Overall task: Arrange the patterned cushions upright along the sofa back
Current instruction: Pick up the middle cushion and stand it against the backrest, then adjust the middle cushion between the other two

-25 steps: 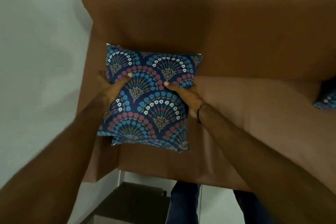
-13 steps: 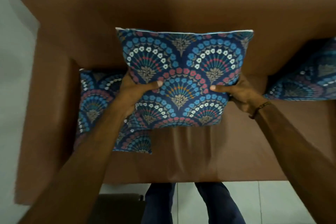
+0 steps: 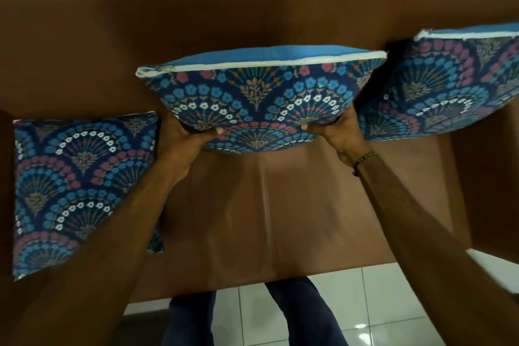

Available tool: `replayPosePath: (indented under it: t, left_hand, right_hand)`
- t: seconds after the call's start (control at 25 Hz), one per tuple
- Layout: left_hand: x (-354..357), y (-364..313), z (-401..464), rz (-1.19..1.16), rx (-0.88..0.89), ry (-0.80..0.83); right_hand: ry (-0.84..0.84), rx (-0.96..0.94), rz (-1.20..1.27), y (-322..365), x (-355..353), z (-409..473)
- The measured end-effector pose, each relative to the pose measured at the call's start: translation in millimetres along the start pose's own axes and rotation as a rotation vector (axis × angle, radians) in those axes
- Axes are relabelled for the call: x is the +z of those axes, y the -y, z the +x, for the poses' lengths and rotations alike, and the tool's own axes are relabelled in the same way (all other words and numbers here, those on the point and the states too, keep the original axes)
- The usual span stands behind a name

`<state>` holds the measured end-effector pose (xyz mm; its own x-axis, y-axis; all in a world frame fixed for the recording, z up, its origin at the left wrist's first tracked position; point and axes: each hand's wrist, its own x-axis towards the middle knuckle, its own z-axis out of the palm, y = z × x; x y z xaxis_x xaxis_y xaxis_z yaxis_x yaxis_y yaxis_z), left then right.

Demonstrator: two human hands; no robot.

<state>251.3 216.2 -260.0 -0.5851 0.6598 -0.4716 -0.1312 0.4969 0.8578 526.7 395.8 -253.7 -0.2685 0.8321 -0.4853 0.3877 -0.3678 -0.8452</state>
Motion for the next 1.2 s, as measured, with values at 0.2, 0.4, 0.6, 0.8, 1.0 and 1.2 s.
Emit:
replayPosePath:
  t: [0.2, 0.4, 0.6, 0.8, 1.0, 1.2]
  left_hand:
    - [-36, 33, -2, 0.411, 0.0, 0.084]
    - [-168, 92, -17, 0.949, 0.155, -0.202]
    - [-281, 103, -10, 0.607, -0.243, -0.327]
    - [-341, 109, 18, 0.162, -0.36, -0.22]
    - [-352, 81, 8, 0.124, 0.064, -0.315]
    - [-370, 64, 30, 0.184, 0.157, -0.275]
  right_hand:
    - [-0.042, 0.382, 0.07, -26, 53, -49]
    - [0.377, 0.646, -0.064, -34, 186, -92]
    - [0.668, 0.659, -0.182, -5, 345, -110]
    - [0.617, 0.474, -0.05, 8, 405, -115]
    - [0.333, 0.053, 0.001, 31, 409, -110]
    - [0.251, -0.164, -0.057, 58, 431, -76]
